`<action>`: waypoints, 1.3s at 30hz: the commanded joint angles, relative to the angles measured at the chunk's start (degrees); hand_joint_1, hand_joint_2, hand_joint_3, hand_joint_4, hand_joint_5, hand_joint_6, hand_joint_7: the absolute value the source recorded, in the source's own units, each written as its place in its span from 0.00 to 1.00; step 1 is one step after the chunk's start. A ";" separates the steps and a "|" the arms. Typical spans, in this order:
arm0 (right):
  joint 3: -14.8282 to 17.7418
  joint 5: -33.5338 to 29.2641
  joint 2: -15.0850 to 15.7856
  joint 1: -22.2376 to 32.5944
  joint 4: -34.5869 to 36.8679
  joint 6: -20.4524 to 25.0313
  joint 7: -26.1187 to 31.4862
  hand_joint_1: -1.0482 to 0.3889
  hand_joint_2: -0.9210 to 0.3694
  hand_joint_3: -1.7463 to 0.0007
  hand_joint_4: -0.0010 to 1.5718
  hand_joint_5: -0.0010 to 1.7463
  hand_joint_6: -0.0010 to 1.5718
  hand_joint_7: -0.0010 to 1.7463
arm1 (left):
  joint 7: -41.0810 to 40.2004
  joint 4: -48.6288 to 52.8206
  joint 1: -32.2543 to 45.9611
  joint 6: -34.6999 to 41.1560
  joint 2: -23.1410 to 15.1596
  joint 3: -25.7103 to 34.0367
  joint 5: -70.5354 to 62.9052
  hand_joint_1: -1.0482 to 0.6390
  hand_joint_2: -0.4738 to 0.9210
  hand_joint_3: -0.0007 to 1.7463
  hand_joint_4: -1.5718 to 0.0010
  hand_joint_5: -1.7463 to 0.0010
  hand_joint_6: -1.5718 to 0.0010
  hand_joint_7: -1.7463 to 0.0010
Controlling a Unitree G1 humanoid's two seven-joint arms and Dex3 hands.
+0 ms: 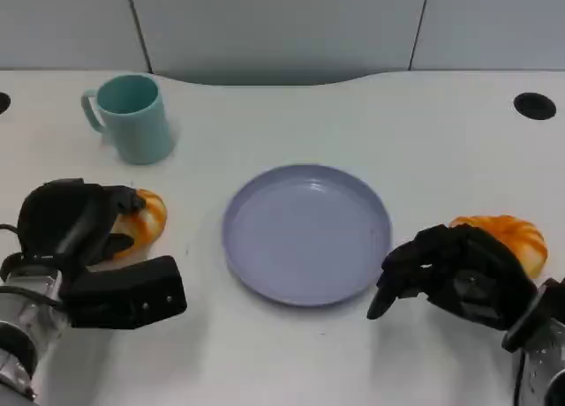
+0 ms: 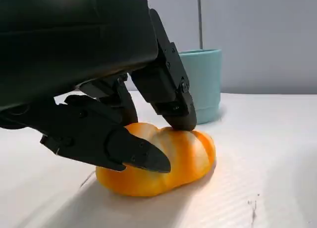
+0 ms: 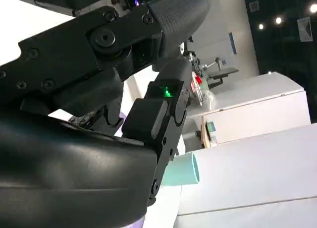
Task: Grasp the bread from the table and place it into the plate.
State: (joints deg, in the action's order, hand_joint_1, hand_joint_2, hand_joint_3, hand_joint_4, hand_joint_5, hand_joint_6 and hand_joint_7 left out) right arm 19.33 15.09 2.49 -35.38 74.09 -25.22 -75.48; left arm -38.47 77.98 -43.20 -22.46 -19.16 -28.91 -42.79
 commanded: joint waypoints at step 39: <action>-0.19 0.09 0.46 -0.83 -0.50 2.56 -0.23 0.38 0.02 1.00 0.54 0.47 0.72 0.00 | 8.61 -2.30 -3.50 4.74 0.68 1.96 3.56 0.00 1.00 0.14 1.00 0.94 0.94 1.00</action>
State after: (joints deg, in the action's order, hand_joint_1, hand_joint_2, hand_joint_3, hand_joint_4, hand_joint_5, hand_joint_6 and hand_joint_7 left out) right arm 19.18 15.12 2.10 -35.64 74.01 -21.98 -75.97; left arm -31.07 75.34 -46.86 -18.53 -17.91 -26.92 -39.30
